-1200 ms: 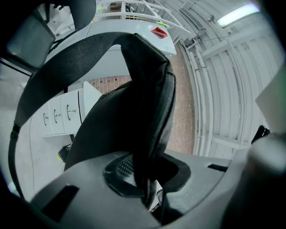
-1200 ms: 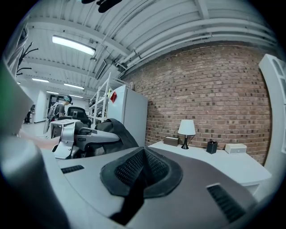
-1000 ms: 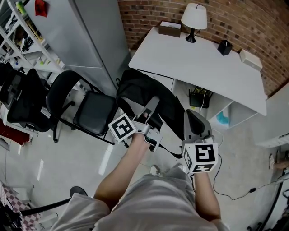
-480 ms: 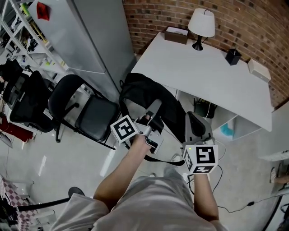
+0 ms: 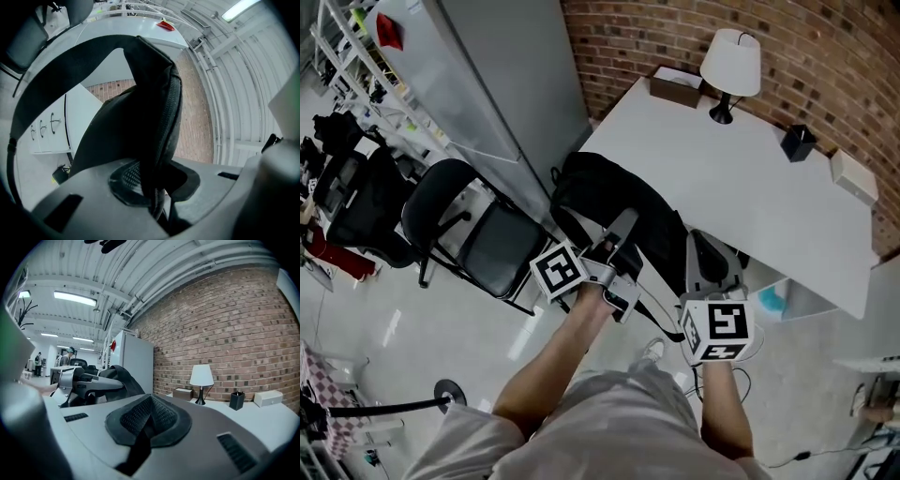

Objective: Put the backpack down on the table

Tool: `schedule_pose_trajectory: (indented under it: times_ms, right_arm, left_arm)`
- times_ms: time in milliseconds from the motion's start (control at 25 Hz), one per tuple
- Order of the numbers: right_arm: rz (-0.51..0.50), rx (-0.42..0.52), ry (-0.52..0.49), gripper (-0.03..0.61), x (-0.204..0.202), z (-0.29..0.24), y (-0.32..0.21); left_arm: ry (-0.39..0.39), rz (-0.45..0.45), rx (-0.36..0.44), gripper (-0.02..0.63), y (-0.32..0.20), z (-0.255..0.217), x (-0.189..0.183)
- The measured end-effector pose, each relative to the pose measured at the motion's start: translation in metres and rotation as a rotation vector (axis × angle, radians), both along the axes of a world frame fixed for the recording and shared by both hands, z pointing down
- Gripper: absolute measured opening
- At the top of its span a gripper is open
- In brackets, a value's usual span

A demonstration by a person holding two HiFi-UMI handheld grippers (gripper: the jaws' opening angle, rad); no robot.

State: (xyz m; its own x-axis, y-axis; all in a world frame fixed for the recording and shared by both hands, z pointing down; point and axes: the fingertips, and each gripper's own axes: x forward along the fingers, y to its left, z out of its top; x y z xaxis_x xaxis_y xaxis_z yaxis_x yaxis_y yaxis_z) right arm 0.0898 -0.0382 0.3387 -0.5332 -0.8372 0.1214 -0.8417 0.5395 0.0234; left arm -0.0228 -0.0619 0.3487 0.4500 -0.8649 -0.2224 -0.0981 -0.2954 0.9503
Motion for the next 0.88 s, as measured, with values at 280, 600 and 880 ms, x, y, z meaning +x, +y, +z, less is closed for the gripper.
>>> schedule_pose_trajectory:
  times_ms: [280,600,880]
  right_arm:
    - [-0.022,0.028,0.007,0.000,0.037,-0.016,-0.050]
    - [-0.034,0.064,0.013,0.002,0.052,-0.036,-0.086]
    - [-0.023,0.074,0.027,0.002,0.052,-0.037,-0.111]
  left_arm:
    - [-0.035,-0.037,0.034,0.048,-0.039,-0.026,0.027]
    - [-0.065,-0.044,0.088,0.049,-0.075,-0.062,0.047]
    - [-0.067,-0.024,0.101,0.049,-0.108,-0.060,0.052]
